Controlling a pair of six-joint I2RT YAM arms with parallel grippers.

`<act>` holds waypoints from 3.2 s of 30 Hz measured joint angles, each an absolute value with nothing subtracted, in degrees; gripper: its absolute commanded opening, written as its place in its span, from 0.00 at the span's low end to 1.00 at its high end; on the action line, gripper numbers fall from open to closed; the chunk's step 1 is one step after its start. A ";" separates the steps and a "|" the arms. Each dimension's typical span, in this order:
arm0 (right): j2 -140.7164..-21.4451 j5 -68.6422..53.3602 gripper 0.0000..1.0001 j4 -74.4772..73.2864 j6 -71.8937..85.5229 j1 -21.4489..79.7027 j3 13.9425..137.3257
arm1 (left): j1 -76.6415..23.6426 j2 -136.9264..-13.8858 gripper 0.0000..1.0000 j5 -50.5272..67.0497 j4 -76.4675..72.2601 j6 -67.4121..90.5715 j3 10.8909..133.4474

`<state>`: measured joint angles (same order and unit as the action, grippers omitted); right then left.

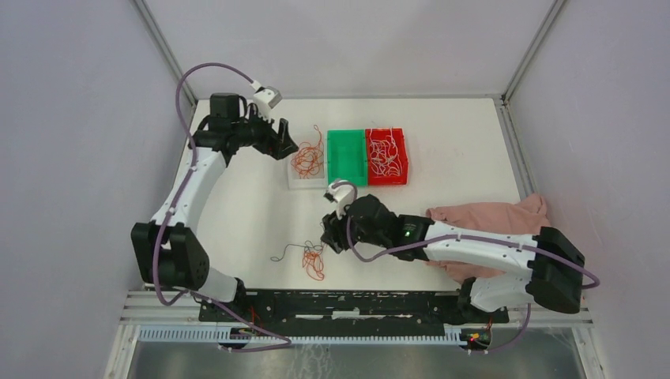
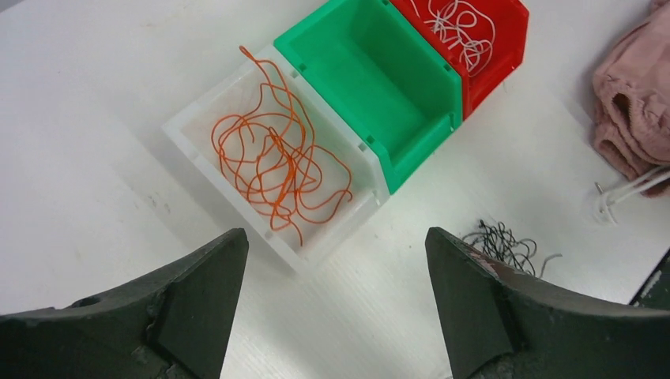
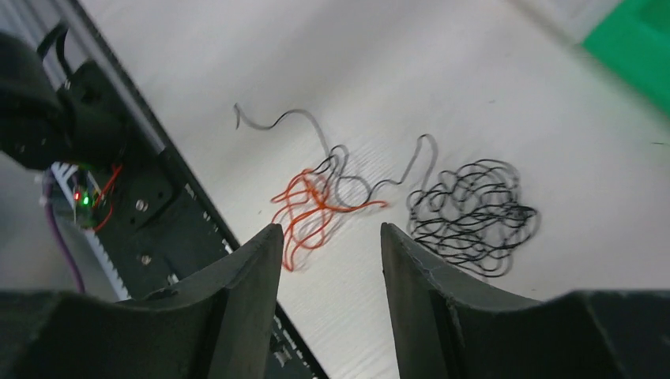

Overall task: Untangle the cables
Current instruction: Place the cable in the bin, then pick up the cable at the center of the board, then place the cable in the bin.

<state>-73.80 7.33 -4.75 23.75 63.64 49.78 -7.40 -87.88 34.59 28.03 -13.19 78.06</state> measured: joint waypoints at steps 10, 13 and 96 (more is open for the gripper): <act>-93.01 3.46 0.55 -5.17 20.05 75.29 54.54 | -2.33 -80.82 0.90 38.39 34.98 -16.53 74.19; -97.41 5.96 0.50 -5.26 19.59 76.55 55.29 | -2.33 -80.79 0.90 39.66 35.68 -16.51 74.13; -128.14 4.69 0.70 -18.83 8.58 44.60 114.43 | 1.43 -72.01 0.99 46.24 42.19 -24.08 68.18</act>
<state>-128.14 4.69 -18.83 8.58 44.60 114.43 1.43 -72.01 46.24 42.19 -24.08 68.18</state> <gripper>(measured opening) 0.662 0.993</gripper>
